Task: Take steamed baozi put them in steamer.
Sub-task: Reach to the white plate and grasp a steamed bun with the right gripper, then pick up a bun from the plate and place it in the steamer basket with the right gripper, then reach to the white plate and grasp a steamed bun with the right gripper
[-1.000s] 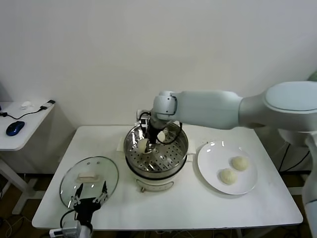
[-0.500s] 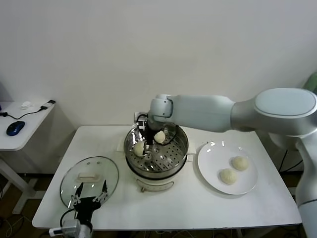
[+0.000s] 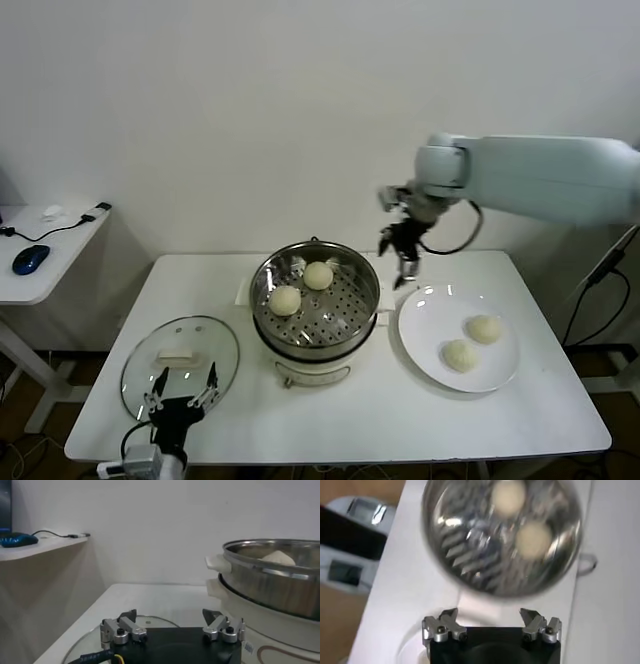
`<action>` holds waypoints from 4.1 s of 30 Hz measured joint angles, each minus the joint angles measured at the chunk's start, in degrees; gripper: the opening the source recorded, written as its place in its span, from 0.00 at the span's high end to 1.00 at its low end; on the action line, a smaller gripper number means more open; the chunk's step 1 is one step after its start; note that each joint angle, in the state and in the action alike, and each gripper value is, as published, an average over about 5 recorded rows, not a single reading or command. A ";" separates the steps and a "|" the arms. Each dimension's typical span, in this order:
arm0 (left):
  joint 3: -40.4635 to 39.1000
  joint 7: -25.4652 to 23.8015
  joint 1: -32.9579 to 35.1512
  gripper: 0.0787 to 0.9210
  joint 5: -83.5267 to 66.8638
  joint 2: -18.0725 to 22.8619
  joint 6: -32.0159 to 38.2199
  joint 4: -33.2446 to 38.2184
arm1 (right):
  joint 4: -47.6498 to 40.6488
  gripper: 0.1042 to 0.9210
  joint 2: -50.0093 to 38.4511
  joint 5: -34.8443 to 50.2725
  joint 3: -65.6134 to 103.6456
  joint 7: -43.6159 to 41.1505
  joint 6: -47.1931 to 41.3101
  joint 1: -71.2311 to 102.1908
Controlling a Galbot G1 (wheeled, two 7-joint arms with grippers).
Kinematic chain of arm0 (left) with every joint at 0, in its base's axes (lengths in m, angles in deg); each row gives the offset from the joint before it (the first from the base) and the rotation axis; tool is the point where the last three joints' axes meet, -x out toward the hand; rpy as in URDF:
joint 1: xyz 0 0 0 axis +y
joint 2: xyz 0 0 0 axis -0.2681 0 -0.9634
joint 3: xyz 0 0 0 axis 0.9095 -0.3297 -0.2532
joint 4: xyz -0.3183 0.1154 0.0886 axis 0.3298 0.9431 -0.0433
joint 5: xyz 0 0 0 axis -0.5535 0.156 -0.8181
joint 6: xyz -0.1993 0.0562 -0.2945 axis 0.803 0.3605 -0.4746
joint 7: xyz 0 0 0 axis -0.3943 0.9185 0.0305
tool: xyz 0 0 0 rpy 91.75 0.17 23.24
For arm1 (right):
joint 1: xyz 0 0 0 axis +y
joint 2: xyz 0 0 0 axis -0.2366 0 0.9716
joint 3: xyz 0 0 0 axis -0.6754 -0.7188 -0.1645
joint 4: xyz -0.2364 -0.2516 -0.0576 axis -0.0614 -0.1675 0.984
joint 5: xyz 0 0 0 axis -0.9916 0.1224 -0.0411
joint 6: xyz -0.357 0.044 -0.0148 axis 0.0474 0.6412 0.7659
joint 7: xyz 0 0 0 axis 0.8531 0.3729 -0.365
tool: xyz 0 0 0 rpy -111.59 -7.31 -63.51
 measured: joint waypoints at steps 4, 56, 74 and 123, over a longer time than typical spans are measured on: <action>0.27 0.01 0.55 0.12 0.19 0.25 0.04 0.51 | 1.03 0.12 -6.34 -4.65 0.60 0.36 -0.29 3.77; 0.30 0.26 2.72 0.12 1.06 0.72 0.45 1.66 | -8.57 0.33 -5.53 -14.88 17.85 -1.93 4.84 14.48; 0.62 0.23 3.41 0.12 1.12 0.40 0.49 2.04 | -0.85 0.34 14.86 -21.24 18.19 -8.07 32.42 4.96; 0.84 0.44 4.63 0.12 1.21 0.72 1.12 3.12 | -15.28 0.12 8.76 -22.79 10.53 -7.74 37.03 4.72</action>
